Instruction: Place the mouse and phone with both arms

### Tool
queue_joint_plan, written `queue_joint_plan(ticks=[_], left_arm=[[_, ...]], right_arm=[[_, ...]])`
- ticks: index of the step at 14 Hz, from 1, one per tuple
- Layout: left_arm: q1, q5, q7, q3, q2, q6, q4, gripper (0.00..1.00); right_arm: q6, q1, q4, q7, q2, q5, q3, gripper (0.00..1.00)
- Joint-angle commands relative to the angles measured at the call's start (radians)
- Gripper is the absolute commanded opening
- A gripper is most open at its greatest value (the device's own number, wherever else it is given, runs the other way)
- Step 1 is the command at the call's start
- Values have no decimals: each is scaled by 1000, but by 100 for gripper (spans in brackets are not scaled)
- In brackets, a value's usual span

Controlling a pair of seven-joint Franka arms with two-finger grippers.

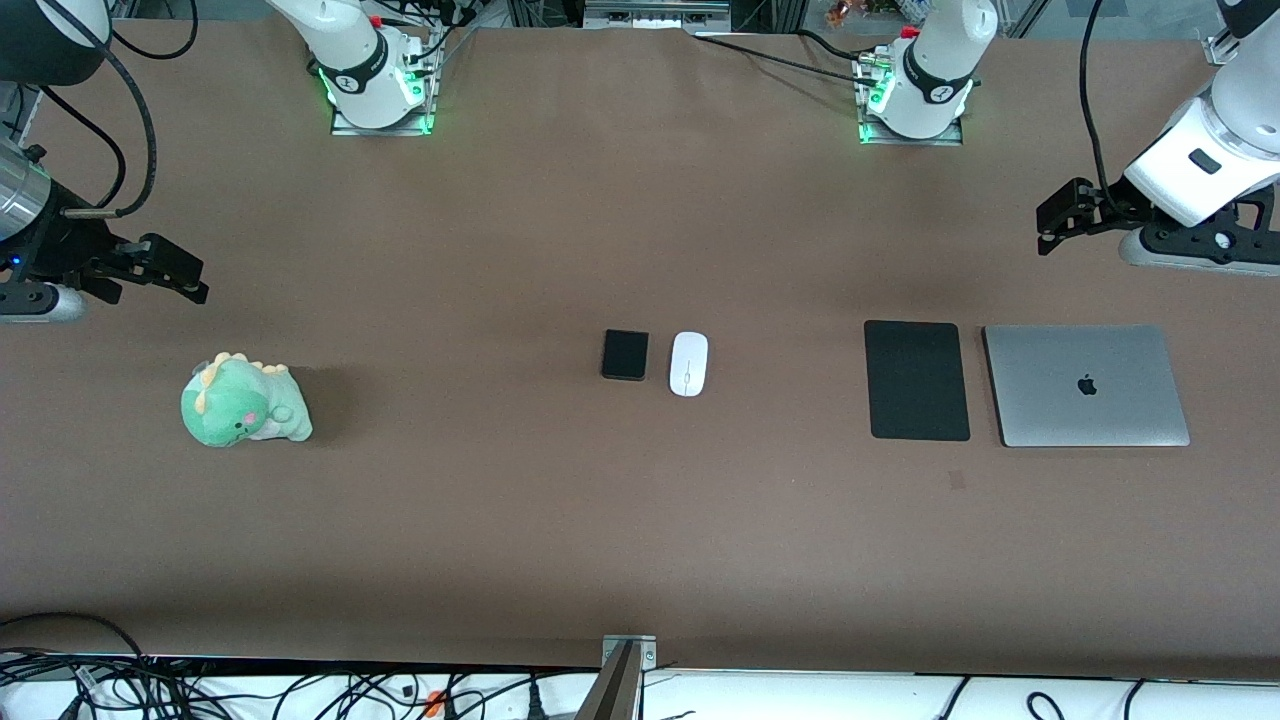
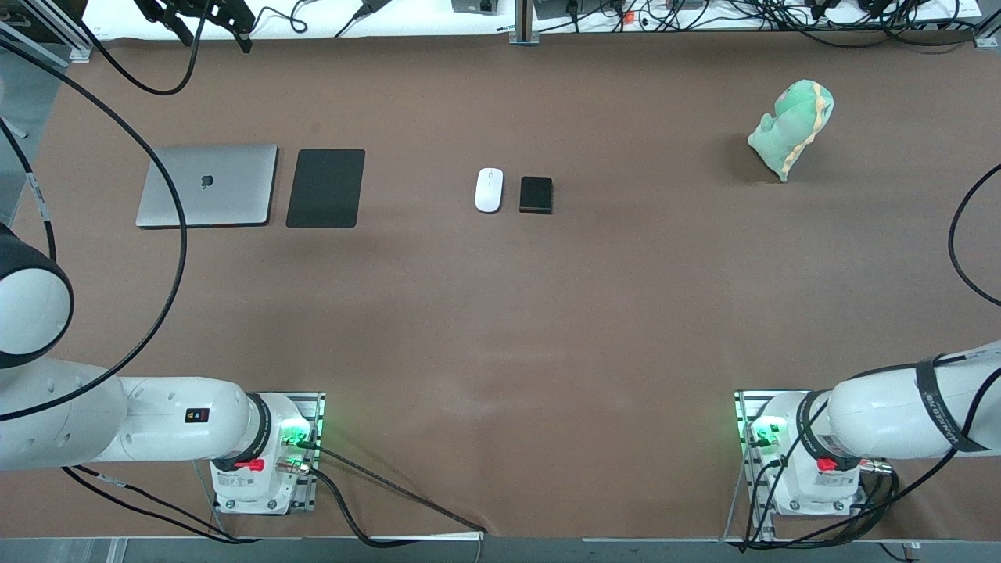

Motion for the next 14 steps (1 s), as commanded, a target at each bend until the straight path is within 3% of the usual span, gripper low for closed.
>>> queue_joint_plan(ticks=[1, 9, 14], left_arm=[[4, 9, 23, -8, 44, -61, 57, 100], [-2, 0, 6, -9, 59, -61, 54, 100], [-43, -23, 37, -35, 181, -52, 65, 100]], right_arm=[[-9, -4, 0, 6, -13, -6, 3, 100], [-10, -4, 0, 5, -13, -6, 5, 100], [-9, -4, 0, 5, -13, -6, 5, 100]])
